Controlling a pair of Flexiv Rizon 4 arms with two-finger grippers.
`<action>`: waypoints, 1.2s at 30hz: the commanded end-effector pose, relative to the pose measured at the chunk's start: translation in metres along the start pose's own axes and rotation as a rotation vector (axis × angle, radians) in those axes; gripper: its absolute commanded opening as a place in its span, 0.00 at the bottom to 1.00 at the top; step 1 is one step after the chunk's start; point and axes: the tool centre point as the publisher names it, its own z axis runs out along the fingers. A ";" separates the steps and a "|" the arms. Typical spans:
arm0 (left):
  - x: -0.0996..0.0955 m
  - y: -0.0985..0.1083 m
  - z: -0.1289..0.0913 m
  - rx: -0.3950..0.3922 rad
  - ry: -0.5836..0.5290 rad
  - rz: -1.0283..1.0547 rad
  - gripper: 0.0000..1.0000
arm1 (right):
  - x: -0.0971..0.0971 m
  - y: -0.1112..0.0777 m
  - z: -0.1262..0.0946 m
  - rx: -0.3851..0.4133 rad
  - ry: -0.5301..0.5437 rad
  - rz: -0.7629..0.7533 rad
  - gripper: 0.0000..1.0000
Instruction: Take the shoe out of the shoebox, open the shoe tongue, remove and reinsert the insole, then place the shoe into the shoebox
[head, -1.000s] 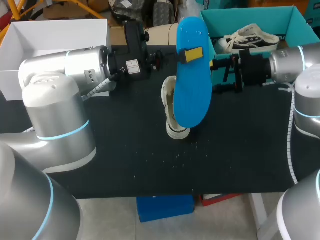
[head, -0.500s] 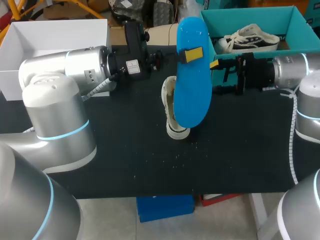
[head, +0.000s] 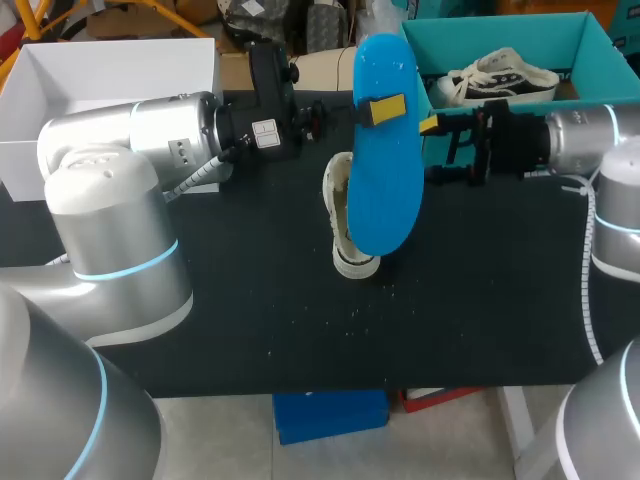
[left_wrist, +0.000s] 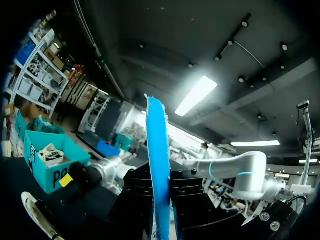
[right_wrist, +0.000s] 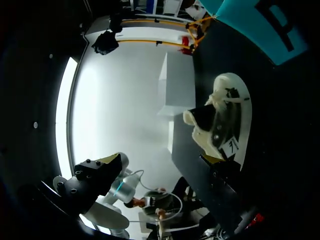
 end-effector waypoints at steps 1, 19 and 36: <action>0.009 -0.008 0.005 -0.005 0.030 0.213 0.00 | -0.001 0.002 0.002 0.001 0.001 -0.001 1.00; -0.020 0.039 -0.008 -0.147 -0.180 0.640 0.00 | -0.001 0.002 0.002 0.001 0.001 -0.001 1.00; -0.002 0.077 -0.004 -0.101 -0.029 0.969 0.00 | -0.001 0.002 0.002 0.001 0.001 -0.001 1.00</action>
